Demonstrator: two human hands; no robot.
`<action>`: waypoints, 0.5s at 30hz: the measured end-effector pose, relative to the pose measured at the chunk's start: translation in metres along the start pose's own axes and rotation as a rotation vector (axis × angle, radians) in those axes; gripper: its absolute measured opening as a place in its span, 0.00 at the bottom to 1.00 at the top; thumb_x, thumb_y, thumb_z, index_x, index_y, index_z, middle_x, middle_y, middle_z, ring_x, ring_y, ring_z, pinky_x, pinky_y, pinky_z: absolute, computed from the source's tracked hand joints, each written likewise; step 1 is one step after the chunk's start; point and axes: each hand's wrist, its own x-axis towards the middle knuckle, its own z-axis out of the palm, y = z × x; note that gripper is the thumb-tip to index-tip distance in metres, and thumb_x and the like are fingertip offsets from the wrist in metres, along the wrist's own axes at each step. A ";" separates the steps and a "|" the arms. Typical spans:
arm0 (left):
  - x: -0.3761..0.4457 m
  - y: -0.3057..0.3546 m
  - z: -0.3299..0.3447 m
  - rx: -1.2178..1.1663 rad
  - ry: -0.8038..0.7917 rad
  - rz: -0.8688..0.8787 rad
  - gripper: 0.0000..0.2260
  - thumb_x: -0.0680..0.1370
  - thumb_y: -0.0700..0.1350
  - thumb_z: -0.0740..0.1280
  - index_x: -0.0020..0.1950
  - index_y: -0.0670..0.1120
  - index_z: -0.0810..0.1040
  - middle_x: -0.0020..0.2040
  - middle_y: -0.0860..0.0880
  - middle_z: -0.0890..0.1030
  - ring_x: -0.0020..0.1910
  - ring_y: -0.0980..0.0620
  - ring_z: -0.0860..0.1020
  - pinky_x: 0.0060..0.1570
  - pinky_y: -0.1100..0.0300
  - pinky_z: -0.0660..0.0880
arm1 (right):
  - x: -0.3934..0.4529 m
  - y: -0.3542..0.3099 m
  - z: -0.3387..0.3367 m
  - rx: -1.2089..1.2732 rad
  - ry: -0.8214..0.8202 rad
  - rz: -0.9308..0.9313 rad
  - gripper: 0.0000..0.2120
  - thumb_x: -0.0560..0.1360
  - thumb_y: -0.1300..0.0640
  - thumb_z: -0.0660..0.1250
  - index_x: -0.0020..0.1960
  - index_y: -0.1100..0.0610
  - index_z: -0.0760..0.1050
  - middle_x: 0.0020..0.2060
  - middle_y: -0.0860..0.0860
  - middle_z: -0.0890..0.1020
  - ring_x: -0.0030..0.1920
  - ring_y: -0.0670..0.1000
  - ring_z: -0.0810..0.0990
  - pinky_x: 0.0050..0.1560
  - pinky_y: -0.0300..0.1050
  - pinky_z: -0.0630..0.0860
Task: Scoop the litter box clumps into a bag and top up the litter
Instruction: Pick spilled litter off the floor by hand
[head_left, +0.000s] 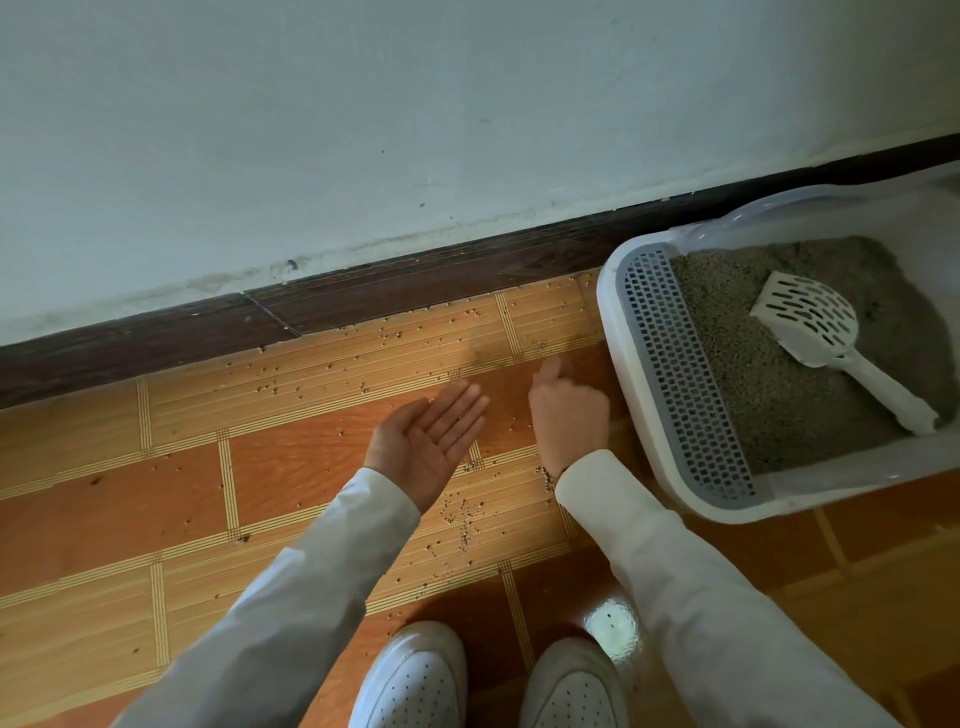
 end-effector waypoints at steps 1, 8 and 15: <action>0.001 -0.002 0.000 0.016 0.008 -0.002 0.19 0.81 0.43 0.52 0.61 0.34 0.76 0.60 0.38 0.79 0.60 0.42 0.78 0.62 0.48 0.73 | -0.004 -0.004 -0.005 0.039 0.036 -0.012 0.09 0.73 0.54 0.71 0.42 0.59 0.75 0.19 0.47 0.69 0.17 0.47 0.70 0.21 0.35 0.61; 0.002 -0.008 0.000 0.070 0.037 -0.012 0.19 0.80 0.44 0.54 0.51 0.37 0.83 0.54 0.40 0.82 0.53 0.46 0.80 0.53 0.56 0.77 | -0.044 -0.035 -0.046 0.262 0.113 -0.121 0.19 0.79 0.46 0.52 0.46 0.55 0.78 0.20 0.46 0.73 0.16 0.45 0.66 0.20 0.35 0.57; -0.005 0.000 -0.002 -0.036 -0.010 -0.018 0.19 0.81 0.41 0.52 0.56 0.32 0.78 0.59 0.37 0.79 0.58 0.40 0.79 0.56 0.44 0.75 | -0.040 0.016 -0.010 0.141 0.045 0.129 0.19 0.78 0.43 0.56 0.48 0.59 0.72 0.23 0.48 0.64 0.18 0.48 0.64 0.21 0.34 0.59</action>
